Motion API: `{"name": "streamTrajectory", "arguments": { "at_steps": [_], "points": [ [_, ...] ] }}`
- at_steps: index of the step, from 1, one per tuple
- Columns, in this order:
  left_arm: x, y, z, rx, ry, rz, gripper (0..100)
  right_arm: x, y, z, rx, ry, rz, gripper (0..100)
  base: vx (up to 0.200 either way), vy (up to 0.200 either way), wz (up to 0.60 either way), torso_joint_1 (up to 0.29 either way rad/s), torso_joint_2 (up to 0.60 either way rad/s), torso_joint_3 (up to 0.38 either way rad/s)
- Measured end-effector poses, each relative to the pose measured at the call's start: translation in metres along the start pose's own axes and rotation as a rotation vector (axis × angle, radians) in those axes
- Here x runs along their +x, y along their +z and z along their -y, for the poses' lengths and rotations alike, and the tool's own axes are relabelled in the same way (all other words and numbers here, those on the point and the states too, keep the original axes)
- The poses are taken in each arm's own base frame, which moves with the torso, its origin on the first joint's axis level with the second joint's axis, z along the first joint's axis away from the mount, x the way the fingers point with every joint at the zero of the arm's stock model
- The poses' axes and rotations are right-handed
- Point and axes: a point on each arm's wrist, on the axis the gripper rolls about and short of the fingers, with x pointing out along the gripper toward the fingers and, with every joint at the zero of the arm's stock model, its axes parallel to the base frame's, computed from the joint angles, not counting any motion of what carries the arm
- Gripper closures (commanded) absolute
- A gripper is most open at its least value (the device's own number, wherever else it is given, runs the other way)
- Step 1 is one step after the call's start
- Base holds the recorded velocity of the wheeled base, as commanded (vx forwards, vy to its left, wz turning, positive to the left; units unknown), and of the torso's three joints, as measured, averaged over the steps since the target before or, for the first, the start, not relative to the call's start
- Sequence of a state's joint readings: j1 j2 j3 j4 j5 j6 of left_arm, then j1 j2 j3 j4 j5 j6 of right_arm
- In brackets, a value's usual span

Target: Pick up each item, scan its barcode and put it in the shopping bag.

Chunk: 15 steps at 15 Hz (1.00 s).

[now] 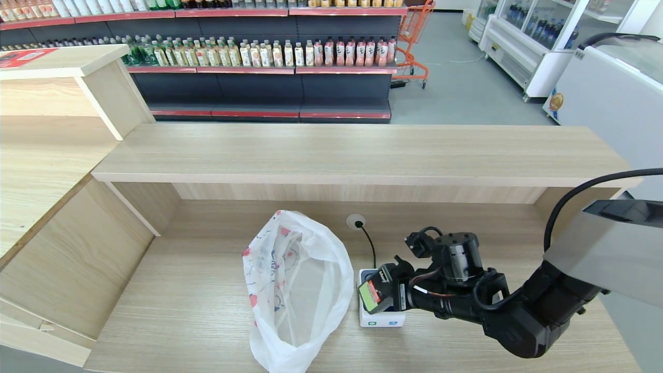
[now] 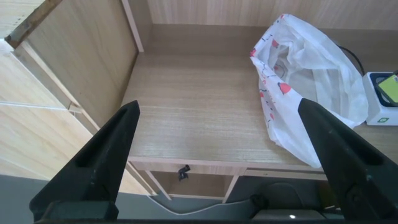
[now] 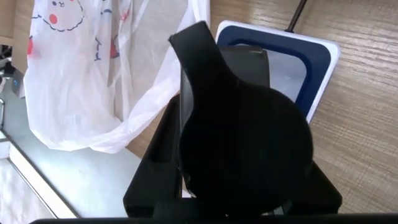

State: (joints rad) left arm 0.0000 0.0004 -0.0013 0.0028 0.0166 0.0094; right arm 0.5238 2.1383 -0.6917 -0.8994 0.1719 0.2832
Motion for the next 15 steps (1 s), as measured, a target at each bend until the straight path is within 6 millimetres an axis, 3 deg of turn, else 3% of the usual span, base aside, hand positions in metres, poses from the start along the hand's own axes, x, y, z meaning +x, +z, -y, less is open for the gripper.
{"name": "streamTrajectory", "arguments": {
  "at_steps": [4,7,9,11,15],
  "points": [
    [0.0,0.0,0.0,0.0,0.0,0.0,0,-0.012,0.014,-0.004,0.045,-0.007,0.051,100,0.0,0.0,0.0,0.0,0.0,0.0],
    [0.0,0.0,0.0,0.0,0.0,0.0,0,-0.048,0.039,-0.01,0.029,-0.019,0.081,100,0.0,0.0,0.0,0.0,0.0,0.0],
    [0.0,0.0,0.0,0.0,0.0,0.0,0,-0.077,0.046,-0.004,-0.19,-0.092,0.071,100,0.0,0.0,0.0,0.0,0.0,0.0],
    [0.0,0.0,0.0,0.001,0.0,0.0,0,-0.1,0.042,0.01,-0.343,-0.175,0.08,100,0.0,0.0,0.0,0.0,0.0,0.0],
    [0.0,0.0,0.0,0.004,0.0,0.0,0,-0.119,0.035,0.012,-0.306,-0.19,0.13,100,0.0,0.0,0.0,0.0,0.0,0.0]
  ]
}}
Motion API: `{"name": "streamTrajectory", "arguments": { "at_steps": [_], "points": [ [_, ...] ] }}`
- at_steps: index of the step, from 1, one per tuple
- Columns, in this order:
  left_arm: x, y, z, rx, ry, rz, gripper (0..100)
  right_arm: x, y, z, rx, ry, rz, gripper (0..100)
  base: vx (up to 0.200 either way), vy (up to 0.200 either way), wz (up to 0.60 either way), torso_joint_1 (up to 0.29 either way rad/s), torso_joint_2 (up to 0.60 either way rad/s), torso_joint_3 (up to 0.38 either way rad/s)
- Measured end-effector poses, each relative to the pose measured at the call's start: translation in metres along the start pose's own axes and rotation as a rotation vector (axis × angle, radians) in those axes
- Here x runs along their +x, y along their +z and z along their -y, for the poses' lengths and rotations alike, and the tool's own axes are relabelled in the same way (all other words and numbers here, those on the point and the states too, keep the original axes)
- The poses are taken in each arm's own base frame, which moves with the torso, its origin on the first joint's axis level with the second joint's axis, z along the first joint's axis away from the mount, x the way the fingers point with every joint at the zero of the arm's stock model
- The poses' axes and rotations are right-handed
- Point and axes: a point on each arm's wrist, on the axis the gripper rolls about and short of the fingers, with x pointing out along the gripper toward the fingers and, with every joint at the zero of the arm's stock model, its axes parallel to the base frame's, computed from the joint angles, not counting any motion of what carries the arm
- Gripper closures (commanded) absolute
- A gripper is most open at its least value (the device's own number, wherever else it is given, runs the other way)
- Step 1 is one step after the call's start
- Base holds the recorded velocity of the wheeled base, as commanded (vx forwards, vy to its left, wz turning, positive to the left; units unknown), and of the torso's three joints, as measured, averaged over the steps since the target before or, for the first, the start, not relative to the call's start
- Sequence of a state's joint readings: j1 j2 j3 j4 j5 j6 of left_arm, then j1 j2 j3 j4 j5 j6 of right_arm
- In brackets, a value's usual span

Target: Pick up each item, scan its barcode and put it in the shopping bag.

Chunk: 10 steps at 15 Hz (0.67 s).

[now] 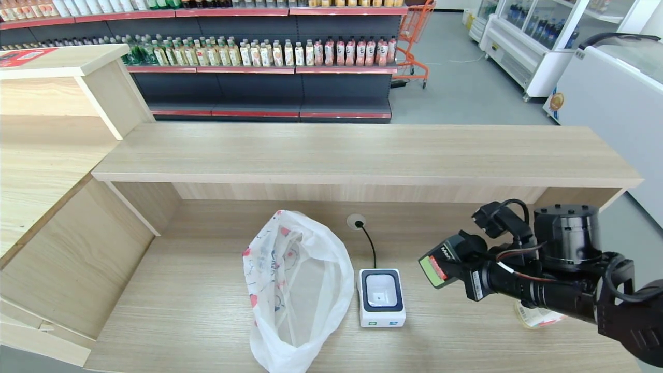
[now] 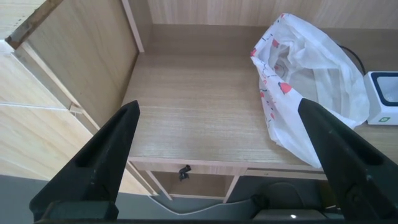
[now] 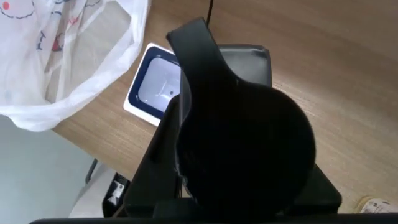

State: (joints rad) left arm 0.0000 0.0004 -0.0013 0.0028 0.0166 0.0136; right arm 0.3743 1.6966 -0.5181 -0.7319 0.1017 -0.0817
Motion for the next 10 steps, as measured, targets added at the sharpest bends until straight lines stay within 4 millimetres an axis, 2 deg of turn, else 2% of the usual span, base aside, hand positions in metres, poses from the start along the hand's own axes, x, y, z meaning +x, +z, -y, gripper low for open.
{"name": "streamTrajectory", "arguments": {
  "at_steps": [3,9,10],
  "points": [
    [0.0,0.0,0.0,0.004,0.0,0.0,0,-0.004,0.0,-0.003,0.045,0.011,0.006,100,0.0,0.0,0.0,0.0,0.0,0.0],
    [0.0,0.0,0.0,0.003,0.0,-0.001,0,-0.002,0.01,-0.017,0.019,0.098,0.037,100,0.0,0.2,0.0,0.002,0.0,0.002],
    [0.0,0.0,0.0,0.002,0.0,0.0,0,0.0,0.01,-0.02,0.011,0.123,0.039,100,0.0,0.0,0.0,0.0,0.0,0.0]
  ]
}}
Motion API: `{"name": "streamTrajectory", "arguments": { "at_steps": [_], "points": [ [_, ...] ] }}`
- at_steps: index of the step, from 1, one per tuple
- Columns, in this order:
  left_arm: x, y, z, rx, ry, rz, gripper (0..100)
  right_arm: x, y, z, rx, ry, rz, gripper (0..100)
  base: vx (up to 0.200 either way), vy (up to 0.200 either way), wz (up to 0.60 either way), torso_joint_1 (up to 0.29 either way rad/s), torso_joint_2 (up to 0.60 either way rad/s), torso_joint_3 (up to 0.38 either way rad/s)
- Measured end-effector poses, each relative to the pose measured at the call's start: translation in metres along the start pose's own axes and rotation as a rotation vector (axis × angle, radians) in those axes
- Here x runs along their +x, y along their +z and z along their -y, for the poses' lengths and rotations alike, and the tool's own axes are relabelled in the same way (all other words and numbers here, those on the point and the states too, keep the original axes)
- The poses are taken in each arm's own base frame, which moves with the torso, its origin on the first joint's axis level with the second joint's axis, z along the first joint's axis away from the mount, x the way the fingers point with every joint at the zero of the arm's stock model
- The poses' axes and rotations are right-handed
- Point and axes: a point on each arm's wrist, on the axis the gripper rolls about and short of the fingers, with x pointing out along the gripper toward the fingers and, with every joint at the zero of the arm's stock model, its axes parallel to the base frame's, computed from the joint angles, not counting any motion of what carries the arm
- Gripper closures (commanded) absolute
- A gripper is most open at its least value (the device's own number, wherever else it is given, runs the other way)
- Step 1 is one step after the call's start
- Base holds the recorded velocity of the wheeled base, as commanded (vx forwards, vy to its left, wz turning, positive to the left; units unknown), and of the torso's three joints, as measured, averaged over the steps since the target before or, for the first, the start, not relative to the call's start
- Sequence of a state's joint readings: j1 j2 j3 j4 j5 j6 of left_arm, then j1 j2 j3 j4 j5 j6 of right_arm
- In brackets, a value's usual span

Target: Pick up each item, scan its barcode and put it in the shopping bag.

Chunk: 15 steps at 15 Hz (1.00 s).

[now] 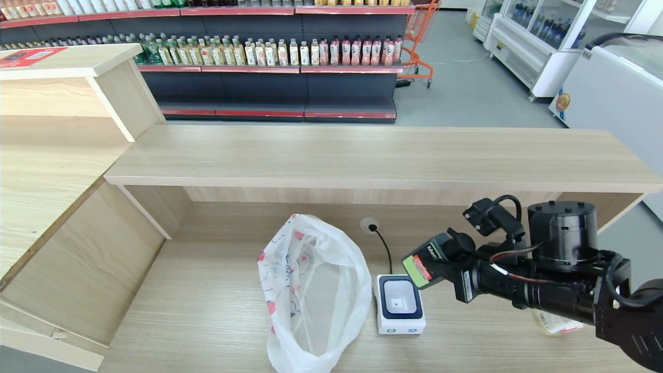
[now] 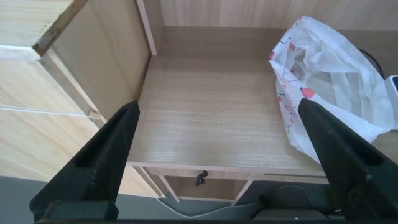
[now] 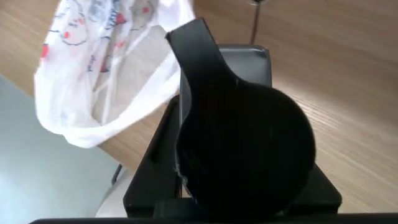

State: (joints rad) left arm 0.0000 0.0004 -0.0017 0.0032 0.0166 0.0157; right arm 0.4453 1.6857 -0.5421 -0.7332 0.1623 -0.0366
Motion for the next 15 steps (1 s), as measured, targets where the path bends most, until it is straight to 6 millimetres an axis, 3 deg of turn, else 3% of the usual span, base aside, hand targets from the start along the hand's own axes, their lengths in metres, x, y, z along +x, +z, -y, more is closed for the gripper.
{"name": "streamTrajectory", "arguments": {
  "at_steps": [3,8,11,15],
  "points": [
    [0.0,0.0,0.0,-0.006,-0.001,0.0,0,0.013,0.001,-0.006,-0.015,0.036,-0.011,100,0.0,0.0,0.0,0.0,0.0,0.0],
    [0.0,0.0,0.0,-0.006,0.0,0.0,0,0.06,-0.001,-0.01,-0.124,0.01,-0.028,100,0.0,0.0,0.0,0.0,0.0,0.0],
    [0.0,0.0,0.0,-0.006,0.0,0.0,0,0.091,-0.006,-0.015,-0.153,0.044,0.049,100,0.0,0.0,0.0,0.0,0.0,0.0],
    [0.0,0.0,0.0,-0.006,0.0,0.0,0,0.13,-0.031,-0.032,-0.24,0.1,0.04,100,0.0,0.0,0.0,0.0,0.0,0.0]
  ]
}}
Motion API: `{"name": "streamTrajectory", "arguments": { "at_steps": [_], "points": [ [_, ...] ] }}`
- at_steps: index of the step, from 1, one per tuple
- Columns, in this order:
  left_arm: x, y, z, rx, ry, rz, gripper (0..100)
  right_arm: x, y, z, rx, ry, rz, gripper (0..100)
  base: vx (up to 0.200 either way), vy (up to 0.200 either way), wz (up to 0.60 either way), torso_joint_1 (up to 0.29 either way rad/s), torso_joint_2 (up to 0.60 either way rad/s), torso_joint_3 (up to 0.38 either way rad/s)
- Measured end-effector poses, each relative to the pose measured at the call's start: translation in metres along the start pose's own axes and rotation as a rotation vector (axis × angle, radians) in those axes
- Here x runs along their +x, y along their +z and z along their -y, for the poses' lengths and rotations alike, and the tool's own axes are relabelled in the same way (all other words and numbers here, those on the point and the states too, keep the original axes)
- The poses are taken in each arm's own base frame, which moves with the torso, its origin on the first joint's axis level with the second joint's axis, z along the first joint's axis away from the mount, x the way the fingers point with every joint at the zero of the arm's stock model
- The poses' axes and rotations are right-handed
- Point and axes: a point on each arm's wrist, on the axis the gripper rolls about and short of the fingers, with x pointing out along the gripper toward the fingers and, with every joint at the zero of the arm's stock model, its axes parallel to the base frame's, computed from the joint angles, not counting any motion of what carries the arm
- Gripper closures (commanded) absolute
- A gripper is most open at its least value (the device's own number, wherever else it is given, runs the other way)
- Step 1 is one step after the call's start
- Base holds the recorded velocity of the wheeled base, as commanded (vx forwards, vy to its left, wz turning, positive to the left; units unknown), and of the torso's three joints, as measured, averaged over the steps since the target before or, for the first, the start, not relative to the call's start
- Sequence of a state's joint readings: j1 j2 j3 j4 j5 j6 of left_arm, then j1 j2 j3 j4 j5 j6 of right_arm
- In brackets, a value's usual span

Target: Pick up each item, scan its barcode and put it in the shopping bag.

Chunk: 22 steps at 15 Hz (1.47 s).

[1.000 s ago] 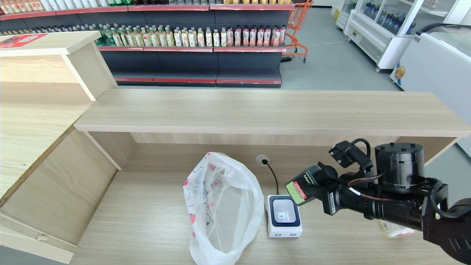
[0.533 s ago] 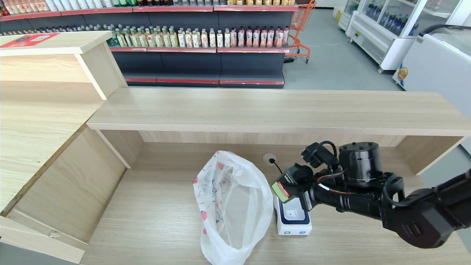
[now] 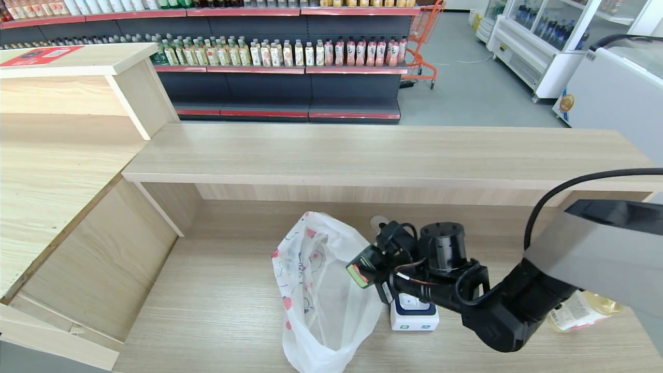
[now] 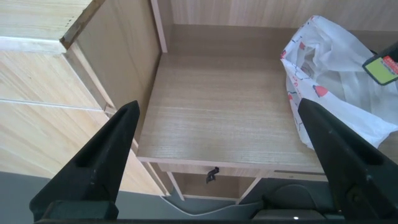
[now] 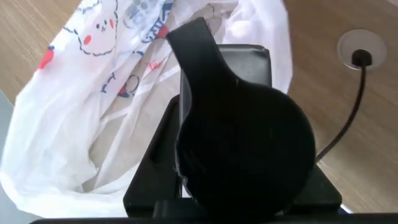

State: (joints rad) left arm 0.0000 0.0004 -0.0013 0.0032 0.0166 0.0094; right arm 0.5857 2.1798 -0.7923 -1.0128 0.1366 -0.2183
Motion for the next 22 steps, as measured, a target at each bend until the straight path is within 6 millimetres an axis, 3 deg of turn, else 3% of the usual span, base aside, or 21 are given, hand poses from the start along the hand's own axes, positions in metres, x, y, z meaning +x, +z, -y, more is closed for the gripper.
{"name": "streamTrajectory", "arguments": {
  "at_steps": [7,12,13,16,18,22],
  "points": [
    [0.0,0.0,0.0,0.0,0.0,0.0,0,0.07,-0.004,-0.009,-0.124,0.028,0.035,100,0.0,0.0,0.0,0.0,0.0,0.0],
    [0.0,0.0,0.0,0.0,0.0,0.0,0,0.093,-0.015,-0.01,-0.136,0.034,0.026,100,0.0,0.0,0.0,0.0,0.0,0.0],
    [0.0,0.0,0.0,0.0,0.0,0.0,0,0.094,-0.017,-0.011,-0.145,0.036,0.022,0,0.0,0.0,0.0,0.0,0.0,0.0],
    [0.0,0.0,0.0,0.0,0.0,0.0,0,0.097,-0.015,-0.015,-0.12,0.053,0.04,0,0.0,0.0,0.0,0.0,0.0,0.0],
    [0.0,0.0,0.0,0.0,0.0,0.0,0,0.094,-0.003,-0.016,-0.025,0.058,0.072,0,0.0,0.0,0.0,0.0,0.0,0.0],
    [0.0,0.0,0.0,0.0,0.0,0.0,0,0.06,0.037,-0.006,0.19,0.034,0.139,0,0.0,0.0,0.0,0.0,0.0,0.0]
  ]
}}
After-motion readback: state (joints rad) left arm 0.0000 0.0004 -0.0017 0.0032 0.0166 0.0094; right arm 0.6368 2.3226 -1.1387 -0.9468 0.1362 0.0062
